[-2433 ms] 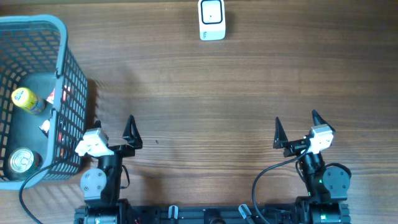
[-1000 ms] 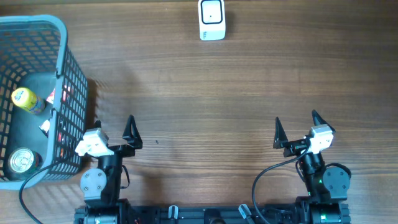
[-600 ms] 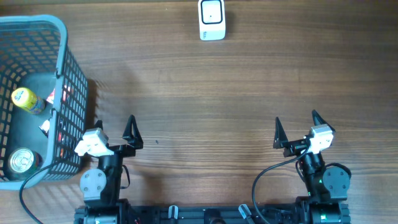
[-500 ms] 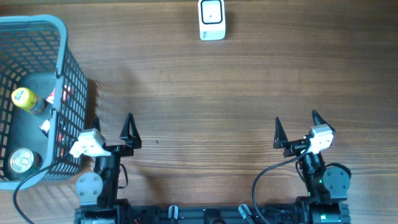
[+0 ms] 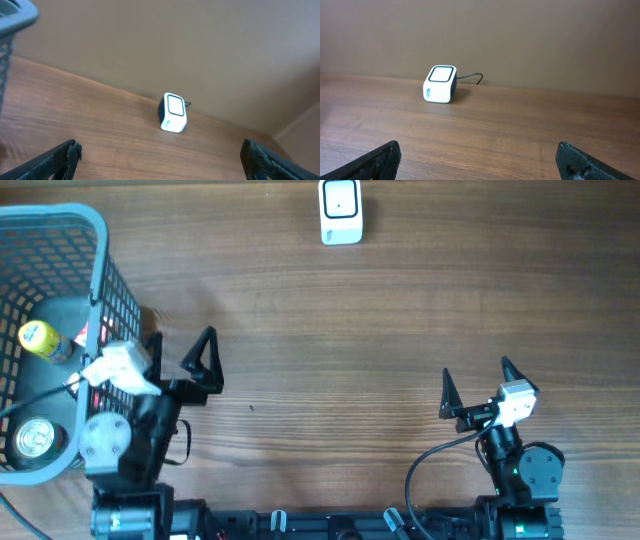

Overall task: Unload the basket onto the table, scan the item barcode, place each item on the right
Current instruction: 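Reach the left gripper into the basket and grasp the yellow container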

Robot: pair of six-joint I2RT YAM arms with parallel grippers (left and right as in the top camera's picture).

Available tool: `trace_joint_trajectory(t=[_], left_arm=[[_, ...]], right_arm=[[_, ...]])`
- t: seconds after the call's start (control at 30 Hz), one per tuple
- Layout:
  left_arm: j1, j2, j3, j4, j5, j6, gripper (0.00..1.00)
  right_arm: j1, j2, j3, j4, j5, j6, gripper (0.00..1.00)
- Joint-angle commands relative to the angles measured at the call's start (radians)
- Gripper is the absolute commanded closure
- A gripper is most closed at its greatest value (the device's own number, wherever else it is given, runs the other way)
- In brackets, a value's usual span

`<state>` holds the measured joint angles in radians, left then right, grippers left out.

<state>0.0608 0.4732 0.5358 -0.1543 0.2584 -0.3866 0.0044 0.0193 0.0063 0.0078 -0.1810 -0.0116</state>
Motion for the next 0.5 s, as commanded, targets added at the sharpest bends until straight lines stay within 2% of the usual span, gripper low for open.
trace_joint_trajectory(t=[0.0, 0.07, 0.13, 0.2, 0.27, 0.37, 0.47], left_arm=[[-0.003, 0.071, 0.084, 0.026, 0.095, -0.041, 0.00], [-0.003, 0.071, 0.085, 0.039, 0.266, -0.045, 0.00], [-0.003, 0.072, 0.085, 0.075, 0.271, -0.115, 0.00], [-0.003, 0.072, 0.086, 0.152, 0.259, -0.127, 0.00], [-0.003, 0.117, 0.123, 0.153, 0.258, -0.115, 0.00], [-0.002, 0.294, 0.273, 0.089, 0.257, -0.091, 0.00], [0.036, 0.504, 0.534, -0.056, 0.257, -0.093, 0.00]], right_arm=[[0.006, -0.008, -0.001, 0.005, 0.008, 0.012, 0.00], [0.006, -0.008, -0.001, 0.005, 0.008, 0.012, 0.00], [0.006, -0.008, -0.001, 0.005, 0.008, 0.012, 0.00], [0.006, -0.008, -0.001, 0.005, 0.008, 0.012, 0.00], [0.006, -0.008, -0.001, 0.005, 0.008, 0.012, 0.00], [0.006, -0.008, -0.001, 0.005, 0.008, 0.012, 0.00], [0.006, -0.008, -0.001, 0.005, 0.008, 0.012, 0.00]])
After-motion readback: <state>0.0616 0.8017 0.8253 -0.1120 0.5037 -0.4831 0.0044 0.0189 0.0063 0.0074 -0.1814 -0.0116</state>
